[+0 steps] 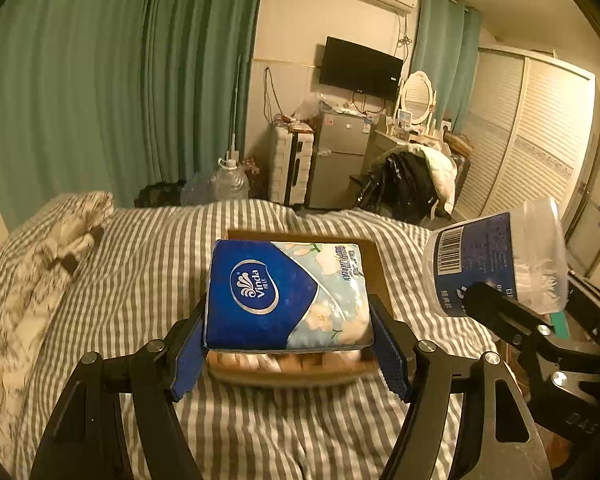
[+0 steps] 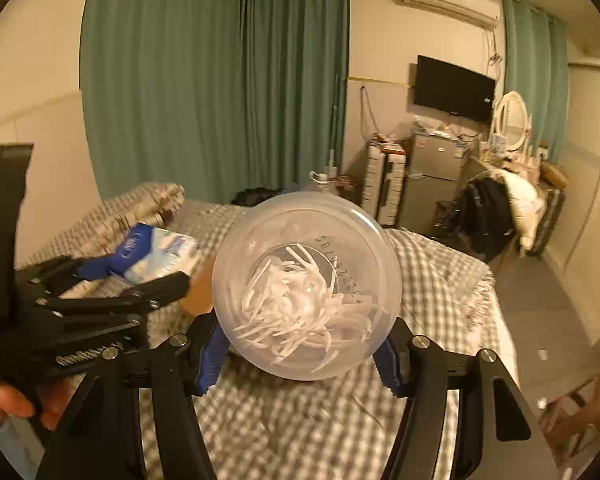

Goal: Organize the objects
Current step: 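Lift the tissue pack and clear tub over the box with both grippers, then lower both items into the box and open both grippers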

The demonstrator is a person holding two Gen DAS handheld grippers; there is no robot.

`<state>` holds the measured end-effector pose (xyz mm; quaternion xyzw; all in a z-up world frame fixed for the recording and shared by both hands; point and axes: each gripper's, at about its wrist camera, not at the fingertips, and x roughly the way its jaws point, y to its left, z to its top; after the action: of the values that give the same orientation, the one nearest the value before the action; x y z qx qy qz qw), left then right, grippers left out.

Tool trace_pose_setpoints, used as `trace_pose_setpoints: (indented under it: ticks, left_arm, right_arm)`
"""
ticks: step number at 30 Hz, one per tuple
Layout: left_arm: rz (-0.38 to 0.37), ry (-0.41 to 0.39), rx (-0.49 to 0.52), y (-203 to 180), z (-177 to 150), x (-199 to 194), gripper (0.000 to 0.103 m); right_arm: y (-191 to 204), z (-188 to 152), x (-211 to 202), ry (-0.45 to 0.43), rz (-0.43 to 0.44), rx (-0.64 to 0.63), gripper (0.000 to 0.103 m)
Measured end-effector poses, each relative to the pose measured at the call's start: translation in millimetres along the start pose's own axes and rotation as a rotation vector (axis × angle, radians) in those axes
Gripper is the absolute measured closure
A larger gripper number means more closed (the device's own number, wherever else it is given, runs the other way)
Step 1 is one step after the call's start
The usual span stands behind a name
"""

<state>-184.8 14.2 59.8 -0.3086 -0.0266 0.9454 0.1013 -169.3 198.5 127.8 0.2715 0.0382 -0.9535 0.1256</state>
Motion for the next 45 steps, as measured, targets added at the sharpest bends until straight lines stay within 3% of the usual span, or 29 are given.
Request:
trace_pose_setpoints:
  ticks: [9, 16, 22, 23, 24, 26, 28, 36, 45]
  left_arm:
    - [0.047, 0.031, 0.017, 19, 21, 93, 0.029]
    - [0.044, 0.142, -0.007, 29, 11, 162, 0.029]
    - [0.047, 0.212, 0.041, 24, -7, 186, 0.025]
    - [0.039, 0.219, 0.042, 24, -8, 187, 0.024]
    - [0.030, 0.224, 0.041, 24, -10, 186, 0.020]
    - [0.018, 0.235, 0.038, 22, -10, 184, 0.015]
    - [0.056, 0.223, 0.040, 19, -9, 176, 0.005]
    - [0.026, 0.111, -0.017, 16, 15, 105, 0.003]
    - [0.023, -0.123, -0.025, 11, 46, -21, 0.000]
  right_arm:
    - [-17, 36, 79, 0.018, -0.036, -0.001, 0.042]
    - [-36, 38, 155, 0.093, -0.062, 0.016, 0.042]
    - [-44, 23, 193, 0.110, -0.040, 0.052, 0.041]
    - [-45, 21, 197, 0.113, -0.032, 0.063, 0.040]
    - [-46, 19, 198, 0.120, -0.032, 0.065, 0.031]
    - [-48, 19, 196, 0.116, -0.048, 0.066, 0.019]
    - [-52, 23, 190, 0.098, -0.054, 0.074, 0.018]
    - [-49, 40, 123, 0.045, -0.085, 0.070, 0.014]
    - [-35, 64, 8, -0.088, -0.138, 0.046, 0.006]
